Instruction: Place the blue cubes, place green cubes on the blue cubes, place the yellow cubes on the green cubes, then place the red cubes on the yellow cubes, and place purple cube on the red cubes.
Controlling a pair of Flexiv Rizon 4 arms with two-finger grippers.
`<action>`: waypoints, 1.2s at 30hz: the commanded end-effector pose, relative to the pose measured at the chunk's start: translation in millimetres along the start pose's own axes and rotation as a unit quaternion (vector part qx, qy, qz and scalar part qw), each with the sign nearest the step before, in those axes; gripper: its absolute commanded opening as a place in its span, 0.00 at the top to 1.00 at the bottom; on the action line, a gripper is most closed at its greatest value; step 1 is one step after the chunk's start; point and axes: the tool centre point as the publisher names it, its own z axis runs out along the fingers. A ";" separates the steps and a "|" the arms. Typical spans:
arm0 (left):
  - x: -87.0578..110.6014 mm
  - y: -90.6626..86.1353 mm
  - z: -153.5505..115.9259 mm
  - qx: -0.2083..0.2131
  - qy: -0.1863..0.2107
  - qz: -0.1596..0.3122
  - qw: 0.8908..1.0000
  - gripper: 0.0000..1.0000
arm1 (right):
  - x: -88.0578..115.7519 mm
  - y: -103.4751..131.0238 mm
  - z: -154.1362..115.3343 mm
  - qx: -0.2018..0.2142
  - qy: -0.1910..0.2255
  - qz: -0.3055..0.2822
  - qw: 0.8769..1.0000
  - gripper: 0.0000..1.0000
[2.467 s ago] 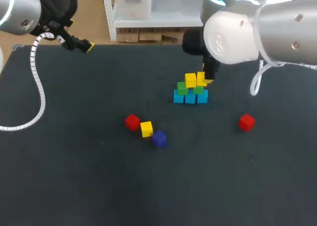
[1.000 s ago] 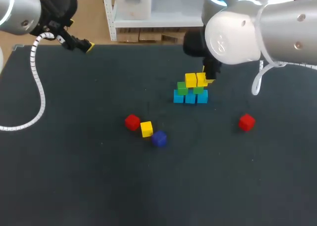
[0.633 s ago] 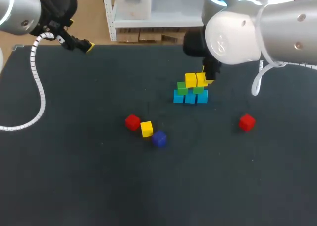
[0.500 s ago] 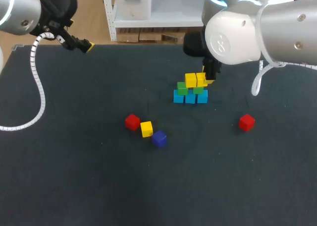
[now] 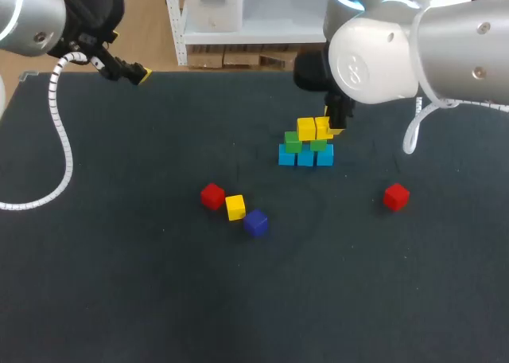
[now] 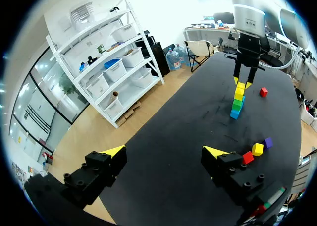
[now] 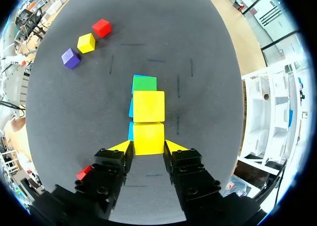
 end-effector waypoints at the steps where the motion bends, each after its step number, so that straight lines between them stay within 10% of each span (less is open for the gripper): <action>1: 1.1 1.1 0.0 0.002 -0.002 0.001 1.000 0.00 | 1.1 2.3 -1.0 0.001 -0.001 0.000 1.000 0.61; 26: 1.1 1.1 0.0 0.002 -0.002 0.001 1.000 0.00 | 0.3 4.5 0.5 -0.004 0.001 0.000 1.000 0.60; 29: 1.1 1.1 0.0 0.002 -0.002 0.001 1.000 0.00 | 0.6 4.5 0.6 0.000 0.001 0.005 1.000 0.51; 30: 1.1 1.1 0.0 0.002 -0.002 0.001 1.000 0.00 | 1.0 4.0 0.3 0.001 0.000 0.009 1.000 0.13; 31: 1.1 1.1 0.0 0.002 -0.002 0.001 1.000 0.00 | 1.7 3.3 -0.5 0.001 -0.001 0.013 1.000 0.00; 36: 1.1 1.1 0.0 0.002 -0.002 0.001 1.000 0.00 | 9.3 2.0 -10.2 0.008 -0.011 0.025 1.000 0.00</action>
